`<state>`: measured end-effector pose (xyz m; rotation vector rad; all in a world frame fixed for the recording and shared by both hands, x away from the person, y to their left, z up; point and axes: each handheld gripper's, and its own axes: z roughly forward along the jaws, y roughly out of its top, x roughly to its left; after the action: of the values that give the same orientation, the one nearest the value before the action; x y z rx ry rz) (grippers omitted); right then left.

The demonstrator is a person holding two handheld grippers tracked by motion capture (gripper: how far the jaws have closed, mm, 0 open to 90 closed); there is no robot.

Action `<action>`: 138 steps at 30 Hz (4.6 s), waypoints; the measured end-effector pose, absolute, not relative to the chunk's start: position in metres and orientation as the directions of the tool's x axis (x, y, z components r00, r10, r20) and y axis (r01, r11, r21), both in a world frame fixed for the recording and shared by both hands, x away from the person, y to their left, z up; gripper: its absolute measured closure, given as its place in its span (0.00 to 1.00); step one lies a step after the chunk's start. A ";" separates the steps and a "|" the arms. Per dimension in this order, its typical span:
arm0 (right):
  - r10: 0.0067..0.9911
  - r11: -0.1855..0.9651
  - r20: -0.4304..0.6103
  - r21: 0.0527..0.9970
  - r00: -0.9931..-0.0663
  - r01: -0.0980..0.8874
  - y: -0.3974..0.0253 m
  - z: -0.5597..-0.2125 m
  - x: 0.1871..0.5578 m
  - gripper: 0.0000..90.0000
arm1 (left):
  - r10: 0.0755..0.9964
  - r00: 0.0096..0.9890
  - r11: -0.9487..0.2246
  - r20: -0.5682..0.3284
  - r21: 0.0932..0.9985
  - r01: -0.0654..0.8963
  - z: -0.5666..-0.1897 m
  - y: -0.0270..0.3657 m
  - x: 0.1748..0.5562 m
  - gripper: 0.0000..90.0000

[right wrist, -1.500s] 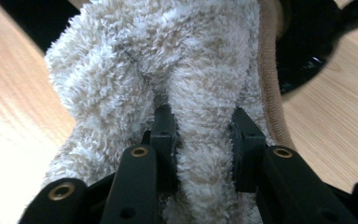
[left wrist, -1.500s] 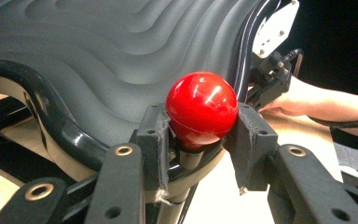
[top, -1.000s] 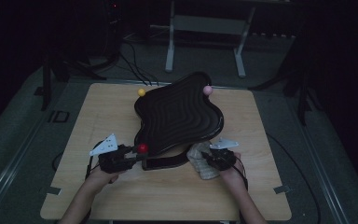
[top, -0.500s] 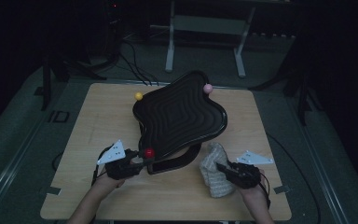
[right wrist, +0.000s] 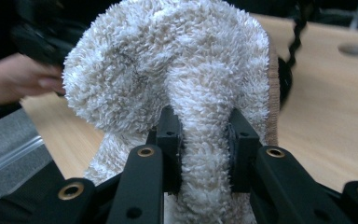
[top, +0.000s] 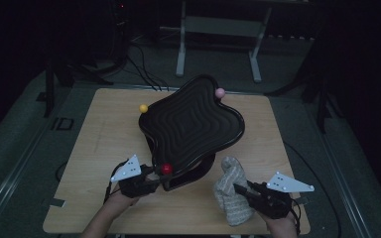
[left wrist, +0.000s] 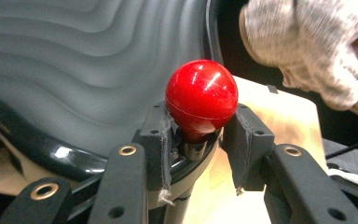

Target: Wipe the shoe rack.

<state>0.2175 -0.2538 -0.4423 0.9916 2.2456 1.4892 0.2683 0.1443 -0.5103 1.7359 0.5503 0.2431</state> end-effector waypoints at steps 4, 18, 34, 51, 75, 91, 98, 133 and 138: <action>0.650 0.242 0.109 0.908 -0.752 0.342 -0.246 -0.427 0.216 0.80 | 0.452 0.884 -0.170 -0.120 0.961 0.217 -0.510 0.128 0.266 0.70; 0.639 0.248 0.078 0.921 -0.766 0.300 -0.236 -0.419 0.219 0.80 | 0.394 0.911 -0.186 -0.121 0.960 0.208 -0.510 0.079 0.259 0.71; 0.645 0.244 0.059 0.929 -0.761 0.279 -0.238 -0.412 0.217 0.80 | 0.348 0.929 -0.192 -0.125 0.960 0.201 -0.508 0.039 0.259 0.67; 0.608 0.390 0.024 0.862 -0.794 0.324 -0.186 -0.436 0.232 0.54 | 0.580 0.811 -0.124 -0.077 0.975 0.182 -0.463 0.158 0.265 0.42; 0.606 0.400 0.002 0.863 -0.795 0.307 -0.180 -0.440 0.230 0.59 | 0.766 0.642 -0.183 -0.019 0.952 0.247 -0.483 0.206 0.349 0.57; 0.614 0.400 -0.006 0.865 -0.790 0.304 -0.182 -0.440 0.232 0.60 | 0.780 0.625 -0.158 -0.042 0.952 0.261 -0.488 0.209 0.339 0.66; 0.620 0.396 -0.004 0.865 -0.785 0.309 -0.184 -0.440 0.237 0.60 | 0.785 0.618 -0.160 -0.043 0.950 0.268 -0.487 0.212 0.331 0.66; 0.652 0.385 -0.002 0.862 -0.758 0.329 -0.187 -0.439 0.272 0.65 | 0.802 0.595 -0.145 -0.054 0.948 0.282 -0.488 0.231 0.292 0.66; 0.653 0.392 -0.007 0.859 -0.757 0.330 -0.185 -0.439 0.278 0.66 | 0.803 0.593 -0.142 -0.057 0.949 0.283 -0.488 0.234 0.290 0.66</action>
<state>0.2781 -0.1847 -0.4387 0.8533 2.3111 1.3094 0.2897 0.2340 -0.4880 1.7049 0.9052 0.5809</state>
